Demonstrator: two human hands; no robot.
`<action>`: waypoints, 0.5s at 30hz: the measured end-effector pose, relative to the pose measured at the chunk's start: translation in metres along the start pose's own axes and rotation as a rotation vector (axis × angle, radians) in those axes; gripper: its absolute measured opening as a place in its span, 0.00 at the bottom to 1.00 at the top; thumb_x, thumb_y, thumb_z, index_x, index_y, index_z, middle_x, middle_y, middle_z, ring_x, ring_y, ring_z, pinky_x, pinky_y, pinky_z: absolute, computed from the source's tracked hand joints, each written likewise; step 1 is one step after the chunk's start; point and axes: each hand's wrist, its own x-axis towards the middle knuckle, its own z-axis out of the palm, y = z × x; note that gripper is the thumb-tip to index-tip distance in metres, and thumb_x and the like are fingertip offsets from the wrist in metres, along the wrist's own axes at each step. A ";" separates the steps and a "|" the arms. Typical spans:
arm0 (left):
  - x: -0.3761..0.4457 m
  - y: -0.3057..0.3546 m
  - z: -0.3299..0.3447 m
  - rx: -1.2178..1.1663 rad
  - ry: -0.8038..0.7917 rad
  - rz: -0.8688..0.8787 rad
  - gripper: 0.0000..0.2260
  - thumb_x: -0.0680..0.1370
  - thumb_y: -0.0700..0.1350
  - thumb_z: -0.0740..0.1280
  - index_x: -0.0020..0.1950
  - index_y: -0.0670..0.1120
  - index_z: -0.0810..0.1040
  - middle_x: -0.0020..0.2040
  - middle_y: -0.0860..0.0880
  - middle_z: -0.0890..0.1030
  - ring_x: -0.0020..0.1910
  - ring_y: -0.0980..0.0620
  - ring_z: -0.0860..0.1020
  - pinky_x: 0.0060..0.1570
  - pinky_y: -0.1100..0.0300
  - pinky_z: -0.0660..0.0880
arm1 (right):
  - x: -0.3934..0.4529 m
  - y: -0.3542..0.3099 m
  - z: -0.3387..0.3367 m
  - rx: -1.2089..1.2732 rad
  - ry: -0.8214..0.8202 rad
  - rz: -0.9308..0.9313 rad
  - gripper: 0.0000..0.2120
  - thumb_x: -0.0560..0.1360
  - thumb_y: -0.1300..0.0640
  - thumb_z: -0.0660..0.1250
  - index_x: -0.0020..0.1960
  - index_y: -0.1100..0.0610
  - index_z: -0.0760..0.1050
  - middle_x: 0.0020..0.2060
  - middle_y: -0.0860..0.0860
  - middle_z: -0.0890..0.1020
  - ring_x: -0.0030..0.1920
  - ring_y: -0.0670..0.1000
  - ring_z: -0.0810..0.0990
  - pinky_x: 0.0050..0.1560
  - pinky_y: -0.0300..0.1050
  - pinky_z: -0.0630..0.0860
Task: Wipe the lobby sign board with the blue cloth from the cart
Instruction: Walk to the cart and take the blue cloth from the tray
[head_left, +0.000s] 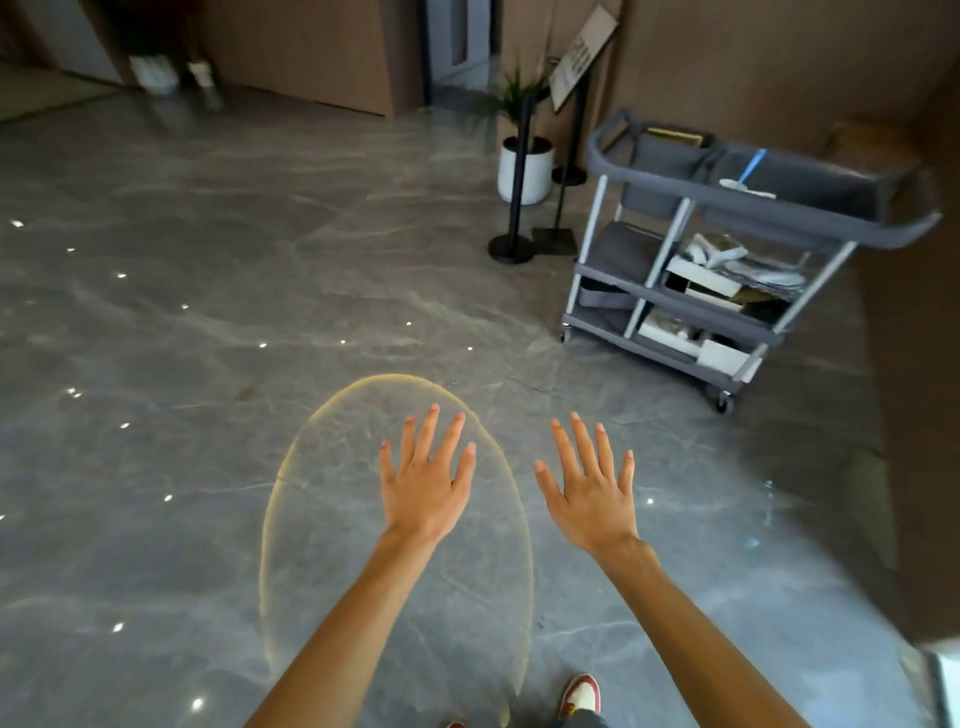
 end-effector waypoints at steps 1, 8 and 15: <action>0.004 0.008 0.003 -0.004 0.001 0.016 0.28 0.79 0.66 0.37 0.79 0.65 0.50 0.82 0.58 0.49 0.81 0.51 0.46 0.77 0.40 0.46 | 0.000 0.008 -0.003 0.003 0.004 0.013 0.32 0.81 0.33 0.40 0.81 0.41 0.37 0.81 0.43 0.39 0.81 0.53 0.37 0.78 0.65 0.38; 0.026 0.081 0.021 0.024 -0.037 0.146 0.28 0.79 0.66 0.37 0.79 0.64 0.50 0.82 0.58 0.49 0.81 0.51 0.47 0.77 0.41 0.47 | 0.002 0.073 -0.025 0.021 0.060 0.124 0.31 0.81 0.33 0.42 0.81 0.41 0.39 0.81 0.43 0.40 0.81 0.53 0.38 0.78 0.65 0.40; 0.049 0.161 0.038 0.016 -0.050 0.231 0.28 0.79 0.66 0.35 0.79 0.65 0.49 0.82 0.57 0.47 0.81 0.51 0.46 0.77 0.40 0.48 | 0.015 0.145 -0.045 0.016 0.078 0.184 0.32 0.80 0.32 0.38 0.81 0.41 0.37 0.81 0.44 0.39 0.80 0.53 0.35 0.78 0.65 0.37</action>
